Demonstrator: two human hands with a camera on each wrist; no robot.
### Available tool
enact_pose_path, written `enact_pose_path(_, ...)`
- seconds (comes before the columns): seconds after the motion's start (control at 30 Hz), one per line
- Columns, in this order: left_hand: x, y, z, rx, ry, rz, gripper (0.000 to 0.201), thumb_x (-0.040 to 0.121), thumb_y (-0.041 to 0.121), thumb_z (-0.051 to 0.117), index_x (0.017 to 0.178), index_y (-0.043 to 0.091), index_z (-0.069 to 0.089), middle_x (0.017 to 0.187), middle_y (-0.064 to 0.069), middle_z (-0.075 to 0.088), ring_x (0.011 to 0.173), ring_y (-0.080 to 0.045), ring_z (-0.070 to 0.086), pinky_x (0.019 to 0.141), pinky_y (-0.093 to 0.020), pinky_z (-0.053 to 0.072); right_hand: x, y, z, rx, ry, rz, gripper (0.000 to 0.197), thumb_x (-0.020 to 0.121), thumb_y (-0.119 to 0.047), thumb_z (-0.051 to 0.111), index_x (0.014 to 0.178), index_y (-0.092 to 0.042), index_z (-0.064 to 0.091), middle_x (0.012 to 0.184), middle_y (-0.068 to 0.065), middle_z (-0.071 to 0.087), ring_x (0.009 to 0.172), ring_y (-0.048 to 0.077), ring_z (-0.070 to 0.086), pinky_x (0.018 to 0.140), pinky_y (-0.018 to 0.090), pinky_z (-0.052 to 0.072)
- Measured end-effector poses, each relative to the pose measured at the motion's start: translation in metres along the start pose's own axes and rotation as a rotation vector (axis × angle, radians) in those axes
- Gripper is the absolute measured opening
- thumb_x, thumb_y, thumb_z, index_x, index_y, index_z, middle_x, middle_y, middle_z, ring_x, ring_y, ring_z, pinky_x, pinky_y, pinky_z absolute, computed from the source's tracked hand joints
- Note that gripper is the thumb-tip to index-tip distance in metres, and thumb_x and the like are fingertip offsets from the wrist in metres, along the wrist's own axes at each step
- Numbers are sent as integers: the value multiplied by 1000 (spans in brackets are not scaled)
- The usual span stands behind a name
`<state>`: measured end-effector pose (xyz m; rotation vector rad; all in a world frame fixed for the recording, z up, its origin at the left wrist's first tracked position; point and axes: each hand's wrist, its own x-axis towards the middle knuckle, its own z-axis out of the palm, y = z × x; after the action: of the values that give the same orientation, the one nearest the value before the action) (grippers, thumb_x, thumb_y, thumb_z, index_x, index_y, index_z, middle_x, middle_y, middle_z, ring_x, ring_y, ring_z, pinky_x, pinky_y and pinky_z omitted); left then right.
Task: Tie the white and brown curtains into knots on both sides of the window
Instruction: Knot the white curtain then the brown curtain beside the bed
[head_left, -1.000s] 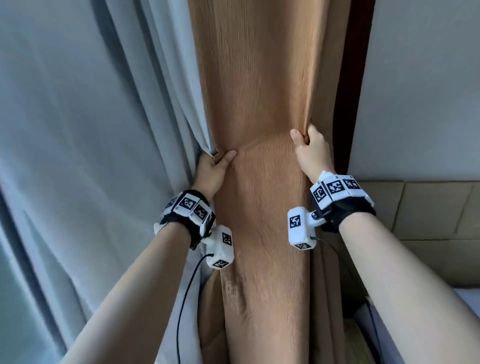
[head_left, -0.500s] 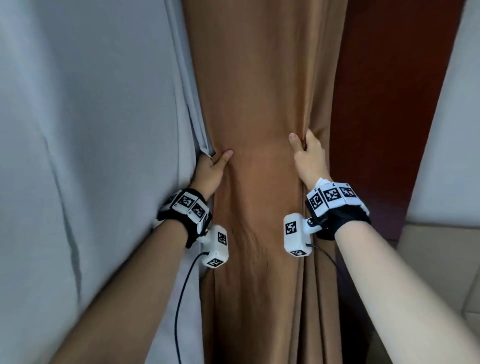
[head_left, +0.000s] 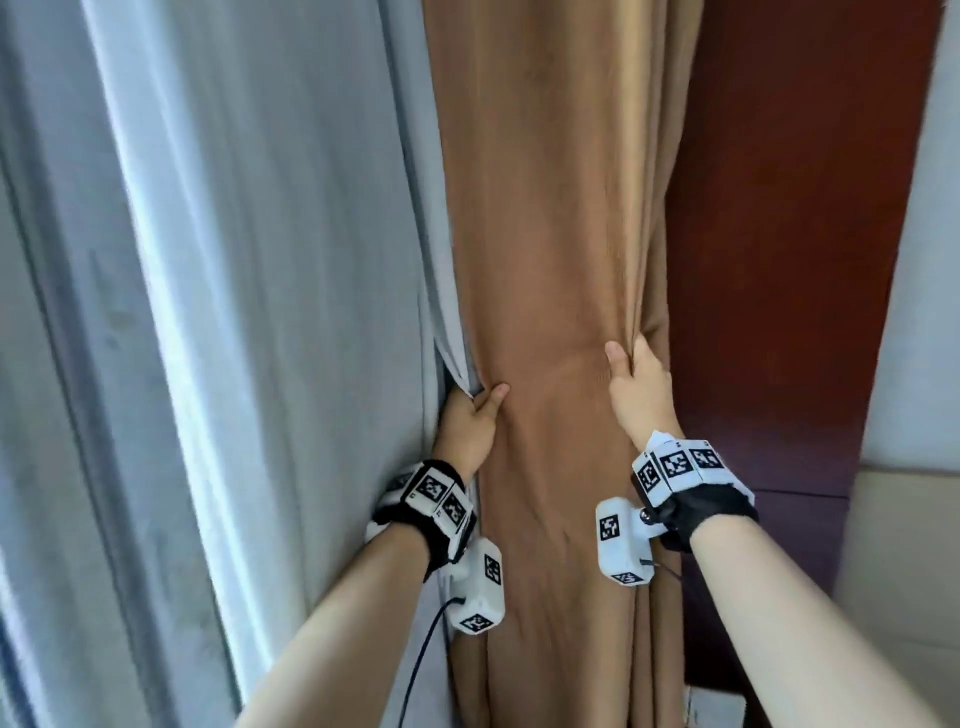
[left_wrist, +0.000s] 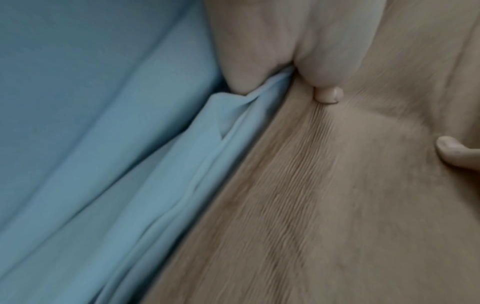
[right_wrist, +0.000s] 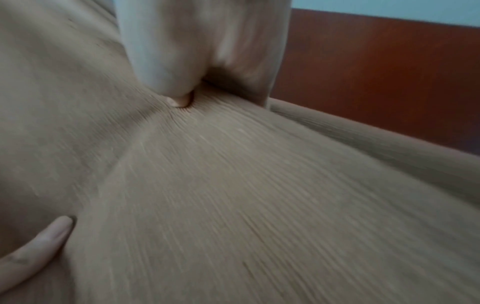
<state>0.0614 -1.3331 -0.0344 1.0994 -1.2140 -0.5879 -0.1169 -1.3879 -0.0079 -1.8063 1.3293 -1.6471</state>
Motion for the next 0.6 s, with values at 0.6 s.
enact_pose_path(0.6, -320, 18, -120, -61, -185, -4, 55, 99, 28, 49, 149, 17, 26, 151, 2, 38, 137, -7, 37, 115, -37, 31, -359, -165, -31, -306, -23, -239, 91, 79, -49, 63, 146, -41, 2, 153, 13, 14, 133, 35, 37, 100, 51, 44)
